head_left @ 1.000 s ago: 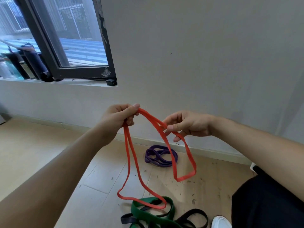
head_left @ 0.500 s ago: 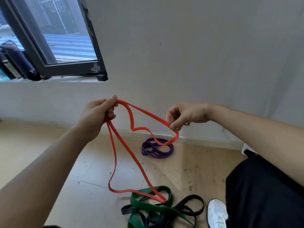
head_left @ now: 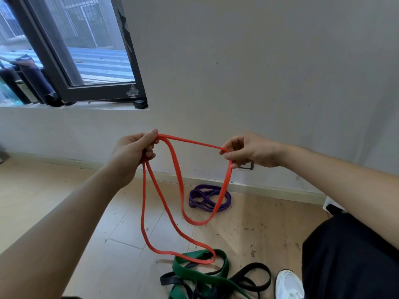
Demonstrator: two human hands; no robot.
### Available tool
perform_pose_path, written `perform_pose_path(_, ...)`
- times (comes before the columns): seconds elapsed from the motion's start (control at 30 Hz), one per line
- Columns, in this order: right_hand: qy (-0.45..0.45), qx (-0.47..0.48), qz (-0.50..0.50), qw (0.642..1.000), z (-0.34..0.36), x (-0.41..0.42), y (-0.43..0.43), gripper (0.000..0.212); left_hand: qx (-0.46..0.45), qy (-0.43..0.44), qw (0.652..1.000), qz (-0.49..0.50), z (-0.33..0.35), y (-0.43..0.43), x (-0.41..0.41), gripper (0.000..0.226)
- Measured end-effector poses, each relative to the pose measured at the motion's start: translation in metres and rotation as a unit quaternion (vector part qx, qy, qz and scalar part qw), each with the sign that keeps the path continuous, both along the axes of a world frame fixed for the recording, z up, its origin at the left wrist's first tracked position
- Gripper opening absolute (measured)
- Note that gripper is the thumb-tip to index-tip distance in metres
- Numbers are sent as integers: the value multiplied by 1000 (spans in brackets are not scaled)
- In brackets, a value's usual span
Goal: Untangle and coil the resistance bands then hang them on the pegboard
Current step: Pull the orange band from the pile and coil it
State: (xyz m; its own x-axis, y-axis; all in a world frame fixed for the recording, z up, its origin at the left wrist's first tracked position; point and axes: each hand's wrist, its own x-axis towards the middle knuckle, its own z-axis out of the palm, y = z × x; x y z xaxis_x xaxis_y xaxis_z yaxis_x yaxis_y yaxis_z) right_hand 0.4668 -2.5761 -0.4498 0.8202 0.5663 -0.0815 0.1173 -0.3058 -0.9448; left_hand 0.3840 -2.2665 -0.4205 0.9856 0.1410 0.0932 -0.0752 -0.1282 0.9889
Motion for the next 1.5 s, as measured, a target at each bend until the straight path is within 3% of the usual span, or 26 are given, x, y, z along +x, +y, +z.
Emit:
perform_pose_path(0.1, -56, -55, 4, 997, -1, -2, -2, 8, 2, -3, 1000, 0, -1, 2, 0, 27)
perform_pose_path(0.27, -137, -169, 14, 976, -4, -1, 6, 21, -15, -12, 1000, 21, 1, 2, 2, 28)
perform_pose_path(0.47, -137, -269, 12, 953, -10, 9, 4, 16, -51, -38, 996, 56, 3, 2, 2, 27)
perform_pose_path(0.67, -40, -235, 29, 971, -14, 13, -13, 17, -35, -21, 996, 77, -3, -1, 4, 28)
perform_pose_path(0.87, -88, -143, -58, 984, -17, 14, -15, 18, -40, -14, 995, 94, -8, 10, 7, 29)
perform_pose_path(1.03, -65, -92, -73, 991, -17, 15, -16, 13, -38, -10, 996, 83, -9, 12, 8, 31)
perform_pose_path(1.17, -53, -124, -25, 991, -19, 17, -23, 19, -43, 0, 996, 83, -9, 13, 8, 32)
perform_pose_path(1.33, -51, -162, 17, 985, -25, 22, -24, 9, -45, 0, 996, 73, -7, 17, 6, 30)
perform_pose_path(1.5, -35, -198, 60, 978, -32, 21, -20, 13, -32, 1, 998, 51, -3, 14, 3, 31)
